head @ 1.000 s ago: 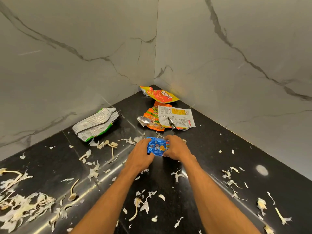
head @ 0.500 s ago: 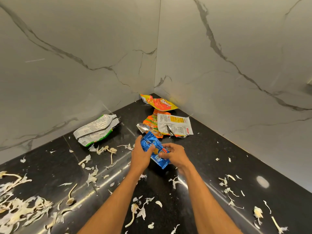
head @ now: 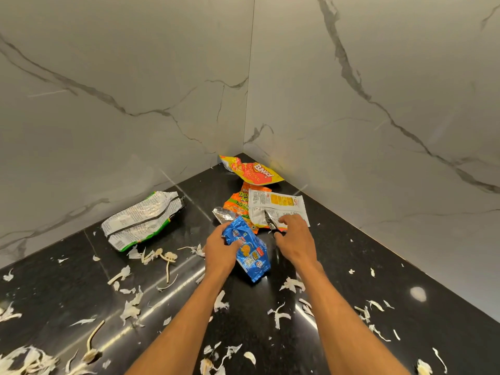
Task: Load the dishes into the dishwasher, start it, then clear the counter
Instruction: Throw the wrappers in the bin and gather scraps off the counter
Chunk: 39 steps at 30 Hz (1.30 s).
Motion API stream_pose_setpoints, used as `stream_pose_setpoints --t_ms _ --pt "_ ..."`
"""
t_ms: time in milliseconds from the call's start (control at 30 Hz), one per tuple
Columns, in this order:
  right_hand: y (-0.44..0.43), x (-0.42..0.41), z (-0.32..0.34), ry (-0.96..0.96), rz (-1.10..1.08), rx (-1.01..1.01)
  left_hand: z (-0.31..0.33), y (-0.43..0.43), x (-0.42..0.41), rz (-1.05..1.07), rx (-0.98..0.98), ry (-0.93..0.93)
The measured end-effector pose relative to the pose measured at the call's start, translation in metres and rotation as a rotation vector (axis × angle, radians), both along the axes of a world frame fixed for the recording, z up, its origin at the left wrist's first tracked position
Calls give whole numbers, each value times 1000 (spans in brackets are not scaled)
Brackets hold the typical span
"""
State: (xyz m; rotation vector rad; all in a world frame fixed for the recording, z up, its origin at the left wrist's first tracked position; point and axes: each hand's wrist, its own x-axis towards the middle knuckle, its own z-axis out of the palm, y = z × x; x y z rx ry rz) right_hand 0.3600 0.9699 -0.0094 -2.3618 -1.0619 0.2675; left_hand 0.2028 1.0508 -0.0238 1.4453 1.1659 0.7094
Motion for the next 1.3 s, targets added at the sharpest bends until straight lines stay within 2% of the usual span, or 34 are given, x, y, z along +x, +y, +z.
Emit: stream_pose_setpoints --t_ms 167,367,633,900,1000,1133,1300 --pt "22 11 -8 -101 68 -91 -7 8 4 9 -27 -5" --pt "34 13 -23 -192 95 -317 -17 18 1 29 -73 -16" --pt "26 4 -26 -336 45 -302 -19 21 -3 40 -107 -35" --pt "14 -17 -3 -260 -133 -49 -9 11 -12 53 -90 -73" --pt "-5 -30 1 -251 -111 46 2 -1 -16 48 -106 -121" --pt "-38 -50 3 -78 -38 282 16 -16 -31 83 -100 -145" --pt "-71 -81 4 67 36 461 29 -34 -54 131 -172 -214"
